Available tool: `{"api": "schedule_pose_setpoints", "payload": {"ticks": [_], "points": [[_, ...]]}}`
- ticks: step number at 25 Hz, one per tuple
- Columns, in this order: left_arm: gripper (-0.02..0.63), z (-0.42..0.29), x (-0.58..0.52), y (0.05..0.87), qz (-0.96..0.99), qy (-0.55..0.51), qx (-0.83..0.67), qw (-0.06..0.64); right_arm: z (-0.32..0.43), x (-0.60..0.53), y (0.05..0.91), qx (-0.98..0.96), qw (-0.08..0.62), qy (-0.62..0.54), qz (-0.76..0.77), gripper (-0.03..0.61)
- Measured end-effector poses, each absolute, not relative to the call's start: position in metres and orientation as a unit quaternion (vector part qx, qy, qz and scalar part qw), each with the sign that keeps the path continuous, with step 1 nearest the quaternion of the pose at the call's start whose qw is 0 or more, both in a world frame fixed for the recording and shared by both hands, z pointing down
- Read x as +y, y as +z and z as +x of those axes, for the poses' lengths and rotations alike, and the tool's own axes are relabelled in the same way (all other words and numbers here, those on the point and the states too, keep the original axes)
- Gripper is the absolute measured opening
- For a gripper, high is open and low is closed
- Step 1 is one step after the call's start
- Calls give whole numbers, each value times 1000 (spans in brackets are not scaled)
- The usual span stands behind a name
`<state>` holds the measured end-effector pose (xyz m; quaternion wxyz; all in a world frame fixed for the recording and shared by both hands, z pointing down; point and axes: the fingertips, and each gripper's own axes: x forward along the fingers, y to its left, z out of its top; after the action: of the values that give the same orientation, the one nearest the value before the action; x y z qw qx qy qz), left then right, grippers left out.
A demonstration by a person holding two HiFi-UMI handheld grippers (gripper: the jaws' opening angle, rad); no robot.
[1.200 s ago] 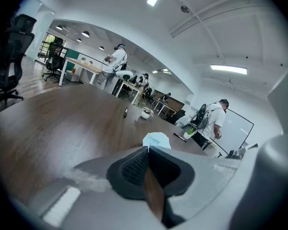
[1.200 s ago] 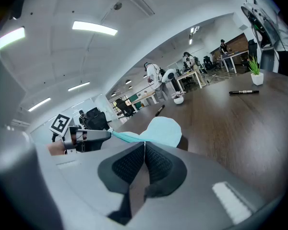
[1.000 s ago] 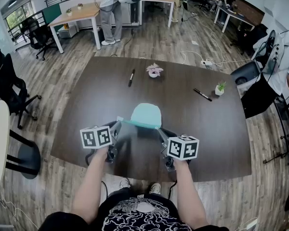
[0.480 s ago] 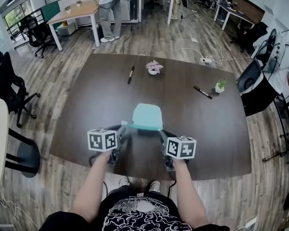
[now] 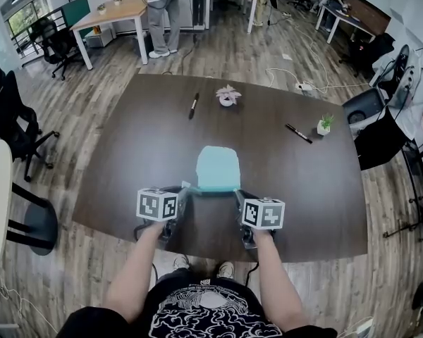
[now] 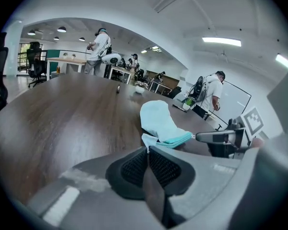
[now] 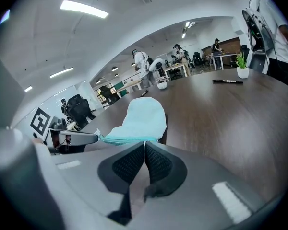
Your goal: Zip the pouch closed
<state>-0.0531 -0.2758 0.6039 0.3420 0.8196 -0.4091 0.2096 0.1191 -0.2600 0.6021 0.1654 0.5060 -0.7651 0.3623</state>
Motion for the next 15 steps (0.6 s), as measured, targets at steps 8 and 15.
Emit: {"api": "schedule_pose_setpoints", "payload": {"ticks": [8, 15], "points": [[21, -51, -269, 615, 817, 243, -402, 335, 120, -256, 614, -757, 181, 366, 510, 8], [25, -50, -266, 614, 817, 250, -400, 333, 122, -253, 615, -757, 184, 368, 507, 8]]}}
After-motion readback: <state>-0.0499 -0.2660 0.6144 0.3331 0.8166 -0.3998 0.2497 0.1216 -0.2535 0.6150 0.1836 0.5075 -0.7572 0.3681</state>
